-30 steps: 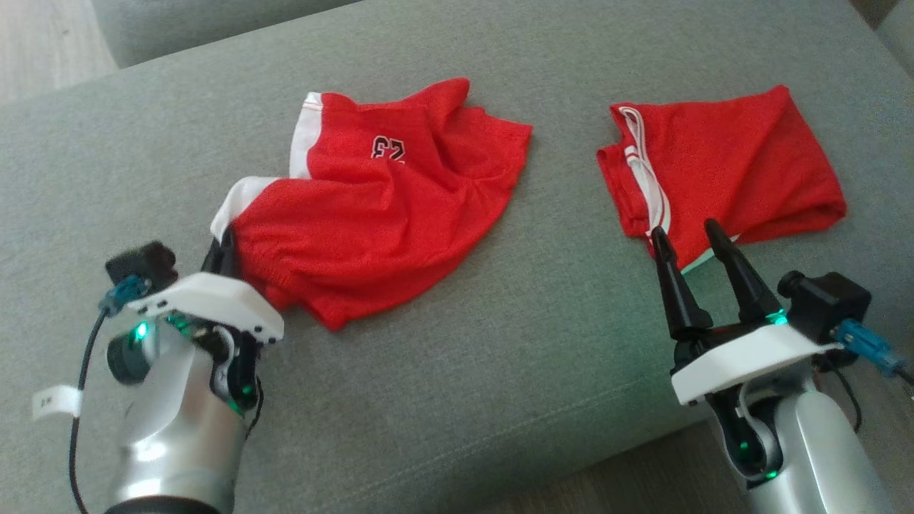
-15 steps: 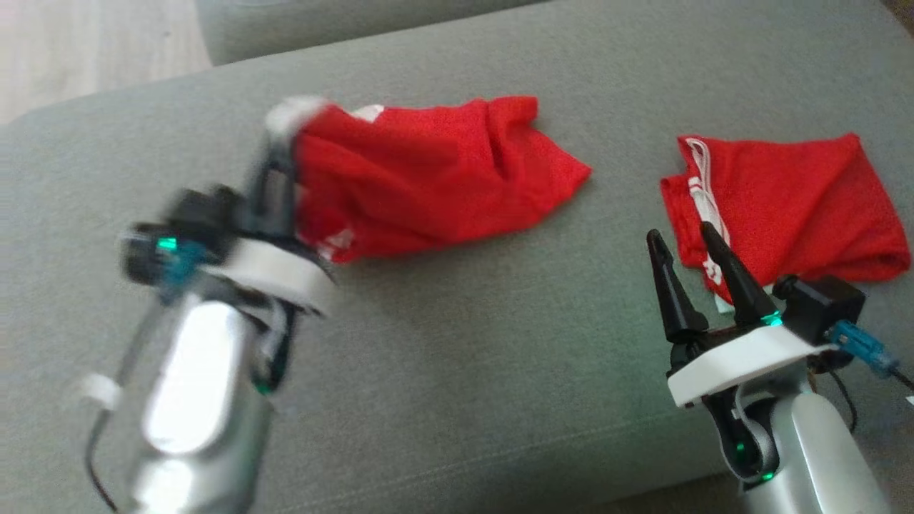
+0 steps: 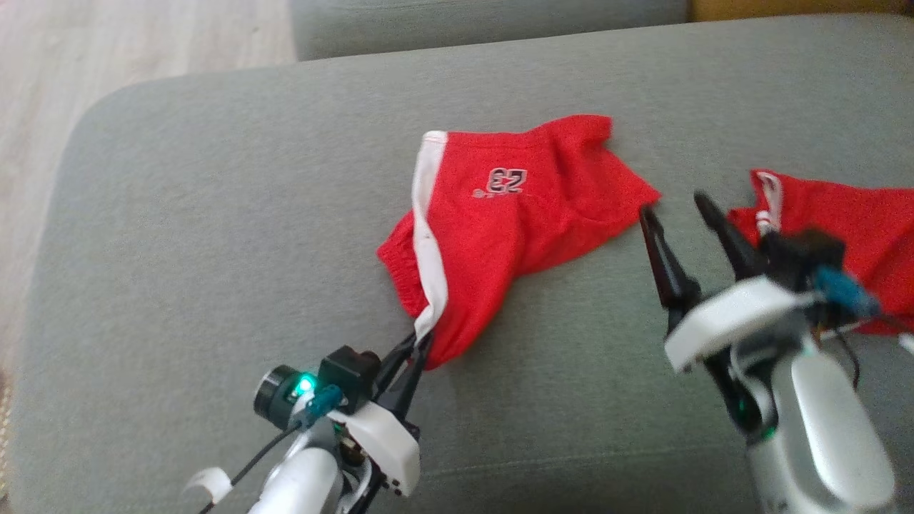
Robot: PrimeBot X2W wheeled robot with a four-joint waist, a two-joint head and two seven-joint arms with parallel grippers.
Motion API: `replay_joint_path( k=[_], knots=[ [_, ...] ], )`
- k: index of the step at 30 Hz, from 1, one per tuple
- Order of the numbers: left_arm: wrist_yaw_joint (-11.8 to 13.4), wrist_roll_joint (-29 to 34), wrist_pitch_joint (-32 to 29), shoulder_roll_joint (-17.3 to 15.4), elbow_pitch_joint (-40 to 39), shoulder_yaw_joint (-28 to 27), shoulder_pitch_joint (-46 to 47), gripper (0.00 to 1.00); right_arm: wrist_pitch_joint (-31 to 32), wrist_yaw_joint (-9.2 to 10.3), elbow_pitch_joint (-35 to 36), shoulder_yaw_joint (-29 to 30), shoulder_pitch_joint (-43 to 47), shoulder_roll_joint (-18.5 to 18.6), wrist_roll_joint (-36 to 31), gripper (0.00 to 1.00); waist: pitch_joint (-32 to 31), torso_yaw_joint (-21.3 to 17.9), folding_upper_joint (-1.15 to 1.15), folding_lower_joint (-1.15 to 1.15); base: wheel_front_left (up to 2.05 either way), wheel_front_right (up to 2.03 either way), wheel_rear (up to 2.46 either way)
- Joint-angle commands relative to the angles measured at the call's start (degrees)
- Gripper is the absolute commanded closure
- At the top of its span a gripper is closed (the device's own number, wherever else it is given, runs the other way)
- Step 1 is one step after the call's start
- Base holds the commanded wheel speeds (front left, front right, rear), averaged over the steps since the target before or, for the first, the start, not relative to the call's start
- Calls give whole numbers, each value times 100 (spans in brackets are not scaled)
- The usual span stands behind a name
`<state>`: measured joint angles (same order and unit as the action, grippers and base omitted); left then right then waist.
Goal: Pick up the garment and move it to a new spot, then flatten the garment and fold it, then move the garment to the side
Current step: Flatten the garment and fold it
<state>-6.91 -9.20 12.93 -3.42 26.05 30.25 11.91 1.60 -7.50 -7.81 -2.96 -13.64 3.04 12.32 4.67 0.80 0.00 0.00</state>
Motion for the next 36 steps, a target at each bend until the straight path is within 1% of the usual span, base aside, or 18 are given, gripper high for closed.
replay_joint_path(
  k=[1, 5, 8, 13, 17, 21, 26, 30, 36],
  knots=[
    [-13, -74, 33, -3, -147, -126, 189, 100, 91, 1, 198, -159, -475, -16, -116, 0, 71, 229, 0, 0, 0, 0, 0],
    [27, -368, 82, 42, -17, 36, 275, 100, 507, 1, -102, -280, -1230, -8, -446, 0, 242, 647, 0, 0, 0, 0, 0],
    [158, -784, 137, 50, -35, 232, 405, 100, 731, 1, -648, -464, -1848, 109, -582, 0, 378, 961, 0, 0, 0, 0, 0],
    [438, -1433, 191, 53, -182, 786, 686, 100, 774, 1, -1914, -839, -2892, 541, -655, 0, 633, 1457, 0, 0, 0, 0, 0],
    [597, -1783, 203, 53, -284, 1258, 944, 100, 864, 1, -3032, -958, -3638, 744, -550, 0, 850, 1831, 0, 0, 0, 0, 0],
    [747, -2067, 205, 54, -480, 1597, 1136, 100, 902, 1, -3988, -1090, -4265, 886, -447, 0, 1006, 2142, 0, 0, 0, 0, 0],
    [887, -2324, 206, 54, -692, 1919, 1348, 100, 979, 1, -4850, -1532, -4844, 1037, -356, 0, 1198, 2433, 0, 0, 0, 0, 0],
    [985, -2491, 206, 54, -868, 2079, 1489, 100, 985, 1, -5319, -1862, -5189, 1158, -280, 0, 1354, 2594, 0, 0, 0, 0, 0],
    [1061, -2620, 207, 54, -1008, 2234, 1608, 100, 1005, 1, -5883, -2172, -5471, 1284, -191, 0, 1533, 2729, 0, 0, 0, 0, 0]
  ],
)
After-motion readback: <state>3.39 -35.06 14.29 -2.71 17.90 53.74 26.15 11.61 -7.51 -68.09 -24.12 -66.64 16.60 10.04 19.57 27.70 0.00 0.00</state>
